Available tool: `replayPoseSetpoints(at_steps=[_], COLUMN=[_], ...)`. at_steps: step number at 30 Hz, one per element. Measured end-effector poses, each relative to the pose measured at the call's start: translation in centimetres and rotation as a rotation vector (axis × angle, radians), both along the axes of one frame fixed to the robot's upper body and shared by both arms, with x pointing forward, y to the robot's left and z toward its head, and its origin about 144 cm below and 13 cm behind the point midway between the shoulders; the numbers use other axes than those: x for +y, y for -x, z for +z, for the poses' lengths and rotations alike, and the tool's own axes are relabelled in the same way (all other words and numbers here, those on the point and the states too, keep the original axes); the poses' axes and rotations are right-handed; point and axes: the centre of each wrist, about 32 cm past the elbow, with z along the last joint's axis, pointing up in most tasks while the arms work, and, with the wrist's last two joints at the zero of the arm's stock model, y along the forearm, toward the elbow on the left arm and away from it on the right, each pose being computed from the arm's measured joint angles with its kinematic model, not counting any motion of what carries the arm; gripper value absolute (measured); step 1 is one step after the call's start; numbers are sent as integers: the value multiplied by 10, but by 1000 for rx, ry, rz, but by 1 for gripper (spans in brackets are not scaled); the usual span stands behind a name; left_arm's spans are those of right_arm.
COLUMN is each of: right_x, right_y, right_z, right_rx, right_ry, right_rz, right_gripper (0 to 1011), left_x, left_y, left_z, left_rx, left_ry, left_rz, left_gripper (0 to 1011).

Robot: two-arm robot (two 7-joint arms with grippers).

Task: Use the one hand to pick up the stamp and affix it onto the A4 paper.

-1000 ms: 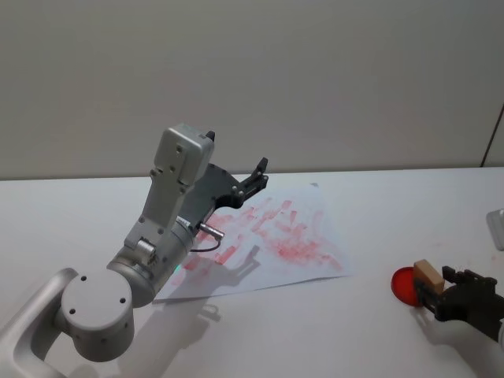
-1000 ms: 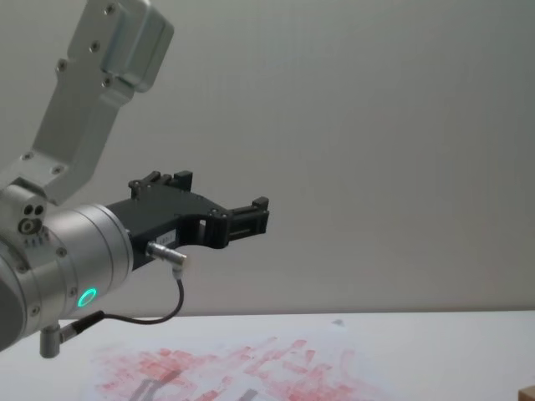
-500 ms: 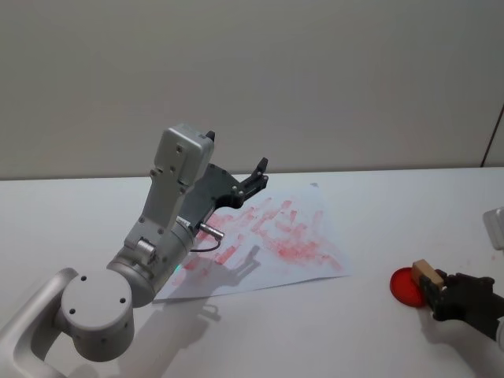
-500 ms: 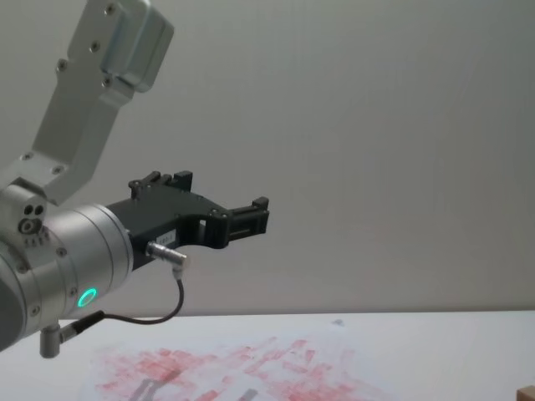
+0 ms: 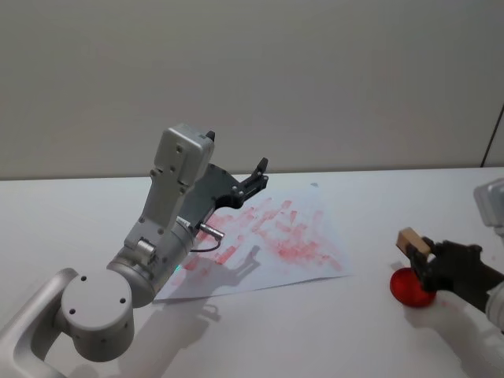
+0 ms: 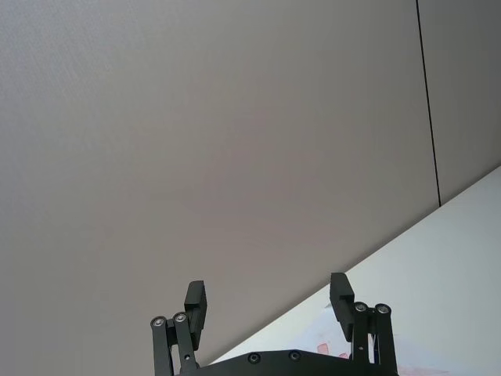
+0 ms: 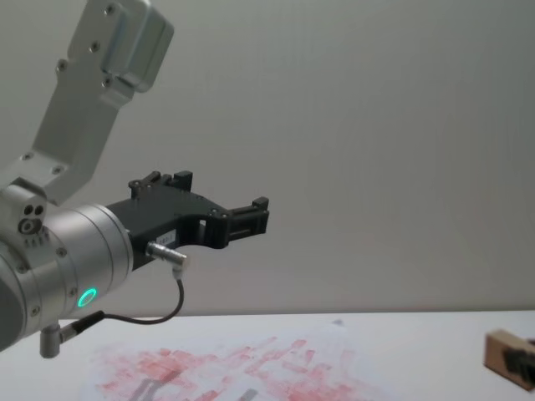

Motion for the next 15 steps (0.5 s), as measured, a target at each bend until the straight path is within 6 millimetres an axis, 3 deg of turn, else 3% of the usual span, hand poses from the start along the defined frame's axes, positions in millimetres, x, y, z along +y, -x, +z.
replayPoseSetpoints(at_steps=[15], right_x=[18], right_y=[-45], right_z=[9], right_rx=[-117], right_ry=[-46], right_rz=[171], right_gripper=[214], left_x=[0], left_y=[0], left_z=[0], left_rx=[0], left_ry=[0], left_rz=[0], left_gripper=[1001])
